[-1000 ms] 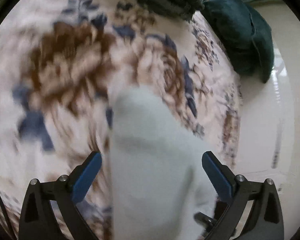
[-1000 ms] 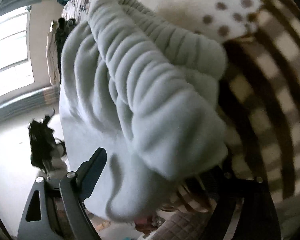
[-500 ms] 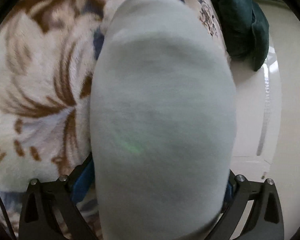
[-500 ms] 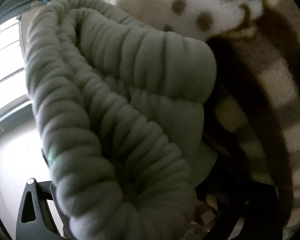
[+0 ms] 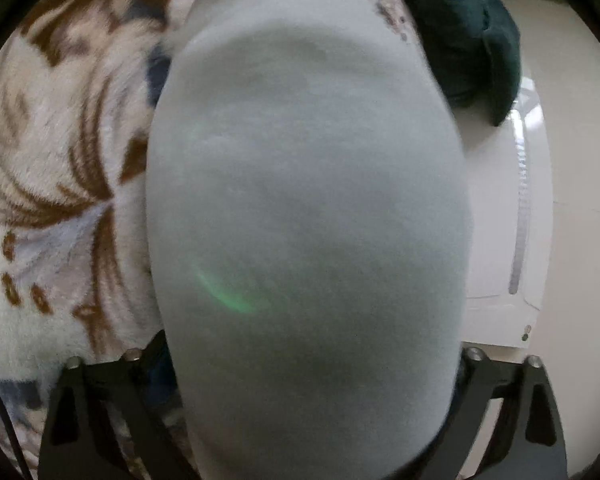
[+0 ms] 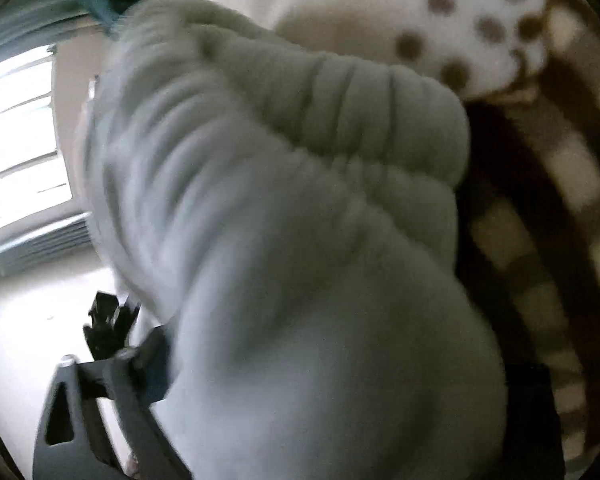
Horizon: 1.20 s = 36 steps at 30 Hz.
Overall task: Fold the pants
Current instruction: 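Carry the folded pants with both tools onto the dark folded garment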
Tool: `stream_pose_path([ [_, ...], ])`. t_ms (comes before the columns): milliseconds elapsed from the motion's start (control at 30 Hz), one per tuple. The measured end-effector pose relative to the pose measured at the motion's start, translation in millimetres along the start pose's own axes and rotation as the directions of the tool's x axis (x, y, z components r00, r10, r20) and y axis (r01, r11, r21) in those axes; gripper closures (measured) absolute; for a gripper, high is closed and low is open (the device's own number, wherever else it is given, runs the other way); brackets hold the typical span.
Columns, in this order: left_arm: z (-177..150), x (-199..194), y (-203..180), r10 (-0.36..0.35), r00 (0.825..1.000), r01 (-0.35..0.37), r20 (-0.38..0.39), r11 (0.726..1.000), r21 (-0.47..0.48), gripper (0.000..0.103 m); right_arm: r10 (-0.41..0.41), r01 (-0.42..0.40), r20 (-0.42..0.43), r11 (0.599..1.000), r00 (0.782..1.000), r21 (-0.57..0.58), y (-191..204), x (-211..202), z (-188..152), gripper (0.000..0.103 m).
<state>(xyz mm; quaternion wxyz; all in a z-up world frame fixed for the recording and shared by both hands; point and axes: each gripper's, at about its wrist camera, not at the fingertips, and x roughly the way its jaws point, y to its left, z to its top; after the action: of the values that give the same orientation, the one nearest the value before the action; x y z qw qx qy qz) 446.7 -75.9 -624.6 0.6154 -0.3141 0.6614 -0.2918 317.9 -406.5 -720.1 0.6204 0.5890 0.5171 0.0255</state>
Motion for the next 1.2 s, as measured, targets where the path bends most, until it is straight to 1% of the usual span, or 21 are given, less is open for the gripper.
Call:
stream_pose_path([
  [67, -1.6, -7.4, -7.9, -0.009, 1.000, 0.008, 0.006, 1.000, 0.010, 0.024, 0.028, -0.028, 0.020, 1.000, 0.999, -0.002, 1.1, -14.4, -7.2, 0.033],
  [133, -7.6, -16.3, -20.0, -0.017, 1.000, 0.017, 0.010, 0.999, 0.028, 0.026, 0.041, -0.039, 0.042, 0.999, 0.998, -0.037, 11.8, -30.3, -13.4, 0.039],
  [200, -8.7, -23.2, -30.3, -0.030, 0.999, 0.029, 0.013, 0.999, 0.038, 0.027, 0.040, -0.035, 0.056, 0.997, 0.998, -0.075, 25.0, -41.5, -16.1, 0.041],
  [267, -9.0, -35.0, -45.8, -0.045, 0.999, 0.044, 0.023, 0.998, 0.053, 0.027, 0.057, -0.049, 0.073, 0.994, 0.996, -0.101, 38.2, -55.7, -16.5, 0.042],
  [300, -8.8, -36.8, -45.1, -0.044, 0.999, 0.042, 0.030, 0.998, 0.056, 0.027, 0.063, -0.055, 0.076, 0.992, 0.995, -0.114, 44.4, -61.9, -16.4, 0.042],
  [400, 0.8, -59.5, -65.7, -0.059, 0.996, 0.054, 0.070, 0.996, 0.070, 0.027, 0.086, -0.069, 0.091, 0.982, 0.992, -0.173, 82.8, -72.0, -11.7, 0.044],
  [500, 25.3, -86.6, -86.2, -0.082, 0.990, 0.072, 0.115, 0.994, 0.087, 0.027, 0.110, -0.083, 0.104, 0.969, 0.989, -0.234, 127.7, -78.7, -3.0, 0.044],
  [600, 53.6, -115.4, -106.4, -0.101, 0.984, 0.083, 0.146, 0.989, 0.124, 0.027, 0.130, -0.091, 0.121, 0.954, 0.984, -0.286, 183.4, -63.5, -11.9, 0.044],
  [700, 104.1, -154.6, -126.9, -0.120, 0.980, 0.093, 0.160, 0.982, 0.167, 0.027, 0.156, -0.100, 0.153, 0.940, 0.976, -0.325, 243.0, -48.3, -2.9, 0.044],
  [767, 138.5, -176.7, -138.5, -0.124, 0.979, 0.091, 0.164, 0.977, 0.192, 0.027, 0.175, -0.109, 0.175, 0.936, 0.969, -0.333, 290.6, -31.3, 1.7, 0.044],
  [800, 155.2, -187.1, -144.3, -0.124, 0.978, 0.089, 0.166, 0.975, 0.205, 0.027, 0.183, -0.113, 0.185, 0.935, 0.965, -0.337, 305.7, -25.1, 5.1, 0.044],
  [833, 182.1, -202.9, -152.9, -0.120, 0.978, 0.079, 0.171, 0.971, 0.226, 0.027, 0.196, -0.122, 0.192, 0.933, 0.962, -0.338, 320.7, -20.4, 4.0, 0.044],
  [867, 199.4, -212.5, -157.5, -0.120, 0.978, 0.076, 0.173, 0.968, 0.239, 0.027, 0.214, -0.138, 0.199, 0.931, 0.956, -0.339, 340.6, -7.3, 5.7, 0.044],
  [933, 229.2, -234.8, -162.8, -0.114, 0.978, 0.065, 0.175, 0.961, 0.267, 0.027, 0.241, -0.155, 0.213, 0.923, 0.947, -0.353, 381.9, 15.5, 20.6, 0.044],
  [967, 260.4, -246.1, -169.4, -0.107, 0.978, 0.053, 0.178, 0.957, 0.284, 0.027, 0.256, -0.169, 0.215, 0.920, 0.943, -0.354, 398.7, 26.5, 29.9, 0.044],
  [1000, 282.4, -254.0, -173.1, -0.105, 0.978, 0.048, 0.180, 0.954, 0.295, 0.027, 0.272, -0.183, 0.218, 0.917, 0.937, -0.355, 416.2, 43.0, 40.5, 0.044],
  [1033, 296.9, -257.9, -176.2, -0.102, 0.978, 0.043, 0.182, 0.952, 0.302, 0.027, 0.283, -0.189, 0.226, 0.913, 0.932, -0.362, 438.2, 57.6, 54.0, 0.044],
  [1067, 327.0, -264.6, -180.5, -0.099, 0.978, 0.036, 0.184, 0.949, 0.315, 0.026, 0.291, -0.194, 0.231, 0.909, 0.928, -0.369, 455.2, 73.5, 70.8, 0.044],
  [1133, 365.2, -269.4, -182.8, -0.093, 0.978, 0.029, 0.185, 0.945, 0.326, 0.026, 0.298, -0.190, 0.245, 0.903, 0.923, -0.386, 489.7, 102.8, 100.8, 0.044],
  [1167, 389.7, -271.8, -183.1, -0.085, 0.979, 0.019, 0.184, 0.943, 0.334, 0.026, 0.303, -0.193, 0.245, 0.901, 0.921, -0.390, 500.3, 114.6, 112.4, 0.044],
  [1200, 404.5, -271.7, -180.1, -0.079, 0.980, 0.013, 0.182, 0.941, 0.337, 0.026, 0.305, -0.194, 0.245, 0.899, 0.920, -0.392, 512.6, 129.8, 127.6, 0.044],
])
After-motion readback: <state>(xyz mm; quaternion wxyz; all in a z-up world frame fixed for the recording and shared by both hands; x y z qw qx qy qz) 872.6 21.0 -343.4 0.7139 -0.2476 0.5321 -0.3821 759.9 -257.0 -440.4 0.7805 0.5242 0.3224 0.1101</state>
